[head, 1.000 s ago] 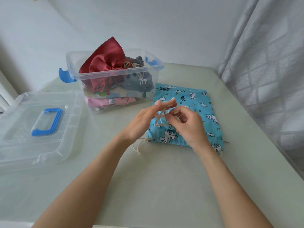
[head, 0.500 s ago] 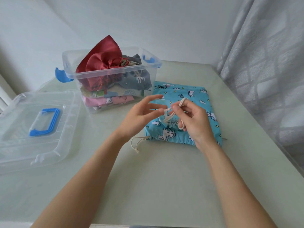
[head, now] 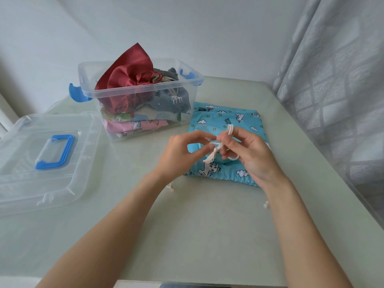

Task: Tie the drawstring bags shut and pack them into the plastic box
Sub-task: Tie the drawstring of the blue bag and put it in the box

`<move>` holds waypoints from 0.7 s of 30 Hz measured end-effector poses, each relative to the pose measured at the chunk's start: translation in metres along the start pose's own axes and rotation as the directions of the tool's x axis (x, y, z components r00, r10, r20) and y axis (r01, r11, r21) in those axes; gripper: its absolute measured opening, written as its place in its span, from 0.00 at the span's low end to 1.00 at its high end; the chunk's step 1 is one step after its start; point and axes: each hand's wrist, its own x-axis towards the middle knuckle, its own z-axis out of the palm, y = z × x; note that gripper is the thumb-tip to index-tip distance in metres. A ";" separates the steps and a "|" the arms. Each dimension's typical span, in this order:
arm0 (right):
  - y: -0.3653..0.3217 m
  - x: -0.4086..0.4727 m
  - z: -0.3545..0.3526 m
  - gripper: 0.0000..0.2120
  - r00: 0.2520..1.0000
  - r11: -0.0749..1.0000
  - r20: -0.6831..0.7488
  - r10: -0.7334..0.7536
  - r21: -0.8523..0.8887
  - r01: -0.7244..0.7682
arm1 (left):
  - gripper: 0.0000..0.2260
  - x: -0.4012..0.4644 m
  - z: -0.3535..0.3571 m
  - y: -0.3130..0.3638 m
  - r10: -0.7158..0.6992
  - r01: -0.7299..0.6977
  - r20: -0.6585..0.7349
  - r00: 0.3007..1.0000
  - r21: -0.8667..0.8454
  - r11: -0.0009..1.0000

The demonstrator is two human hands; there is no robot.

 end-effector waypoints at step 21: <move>0.015 0.003 0.004 0.07 0.863 0.713 0.000 -0.504 -0.564 0.417 | 0.04 0.002 -0.010 0.003 -0.159 0.230 0.242 0.957 -0.301 0.926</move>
